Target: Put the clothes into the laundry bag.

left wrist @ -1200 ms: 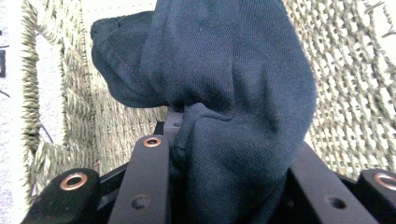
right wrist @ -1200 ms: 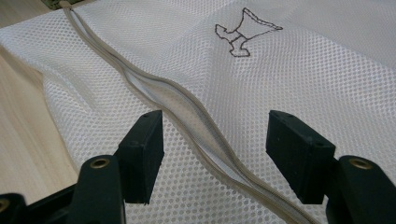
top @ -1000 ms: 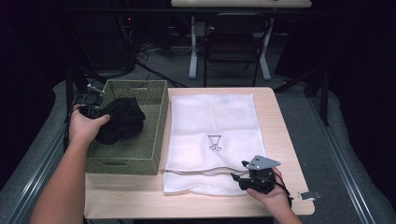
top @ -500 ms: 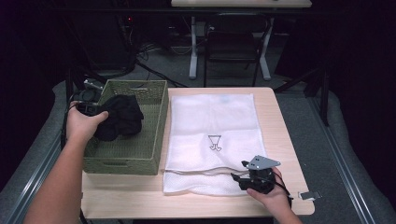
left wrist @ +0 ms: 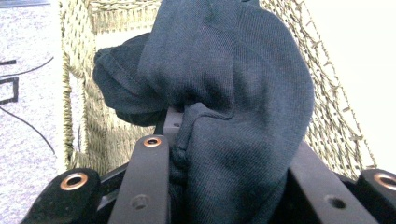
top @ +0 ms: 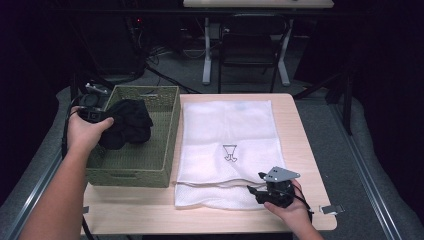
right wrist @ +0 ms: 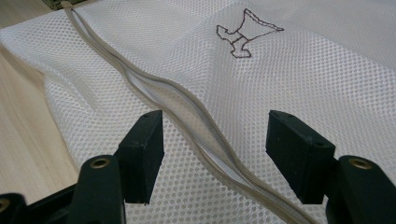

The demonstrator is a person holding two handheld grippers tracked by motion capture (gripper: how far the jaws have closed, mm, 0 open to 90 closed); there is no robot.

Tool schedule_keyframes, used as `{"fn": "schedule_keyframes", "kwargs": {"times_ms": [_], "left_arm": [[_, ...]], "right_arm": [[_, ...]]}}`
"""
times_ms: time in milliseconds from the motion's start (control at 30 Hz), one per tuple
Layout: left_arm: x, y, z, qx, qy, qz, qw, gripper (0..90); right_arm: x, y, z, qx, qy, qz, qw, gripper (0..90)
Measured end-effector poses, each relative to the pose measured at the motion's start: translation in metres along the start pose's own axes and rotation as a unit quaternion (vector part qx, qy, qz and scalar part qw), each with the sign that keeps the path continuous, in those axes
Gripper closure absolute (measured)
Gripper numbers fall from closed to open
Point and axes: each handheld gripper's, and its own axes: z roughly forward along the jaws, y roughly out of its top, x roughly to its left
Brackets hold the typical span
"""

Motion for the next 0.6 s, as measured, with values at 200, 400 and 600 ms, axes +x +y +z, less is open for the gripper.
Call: {"fn": "schedule_keyframes", "kwargs": {"times_ms": [200,400,600], "left_arm": [[-0.001,-0.003,-0.004,-0.004,-0.004,0.006,1.0,69.4],[-0.005,-0.007,-0.009,-0.01,-0.019,0.025,0.9995,69.4],[-0.011,-0.011,-0.014,-0.013,-0.027,0.048,0.9984,69.4]], "right_arm": [[0.0,0.0,0.0,0.001,0.0,0.0,1.0,37.0],[0.0,0.0,0.0,0.001,0.0,0.0,1.0,37.0],[0.001,0.0,0.001,0.001,0.0,-0.001,1.0,37.0]]}}
